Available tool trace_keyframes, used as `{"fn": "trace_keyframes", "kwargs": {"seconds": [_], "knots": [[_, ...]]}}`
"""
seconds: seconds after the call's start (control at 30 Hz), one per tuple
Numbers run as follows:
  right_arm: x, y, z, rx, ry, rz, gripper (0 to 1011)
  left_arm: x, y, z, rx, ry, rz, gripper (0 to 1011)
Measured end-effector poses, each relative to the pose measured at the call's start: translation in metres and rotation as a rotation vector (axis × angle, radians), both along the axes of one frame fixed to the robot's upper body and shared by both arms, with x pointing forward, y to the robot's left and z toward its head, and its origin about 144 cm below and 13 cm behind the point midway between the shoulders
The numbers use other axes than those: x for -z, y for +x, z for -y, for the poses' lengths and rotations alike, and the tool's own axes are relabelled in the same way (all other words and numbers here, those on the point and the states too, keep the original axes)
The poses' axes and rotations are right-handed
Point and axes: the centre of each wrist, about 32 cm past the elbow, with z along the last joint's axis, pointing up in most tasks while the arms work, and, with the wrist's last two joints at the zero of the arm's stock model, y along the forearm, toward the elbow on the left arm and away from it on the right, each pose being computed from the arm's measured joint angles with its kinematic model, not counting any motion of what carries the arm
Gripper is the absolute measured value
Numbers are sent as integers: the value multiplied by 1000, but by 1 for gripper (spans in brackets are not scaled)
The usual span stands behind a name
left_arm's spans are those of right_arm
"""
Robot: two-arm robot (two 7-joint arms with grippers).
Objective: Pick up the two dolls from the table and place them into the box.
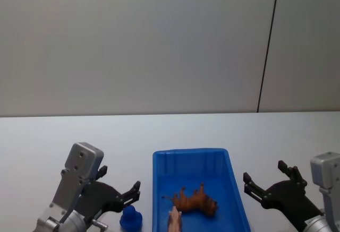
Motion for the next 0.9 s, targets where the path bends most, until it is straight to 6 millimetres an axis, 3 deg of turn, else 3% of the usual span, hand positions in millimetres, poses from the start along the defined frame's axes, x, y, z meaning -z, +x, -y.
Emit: {"fn": "trace_keyframes", "kwargs": {"seconds": [0.9], "knots": [[0, 0, 0, 2, 0, -1, 1001, 24, 9, -17, 71, -12, -142, 1001]]}}
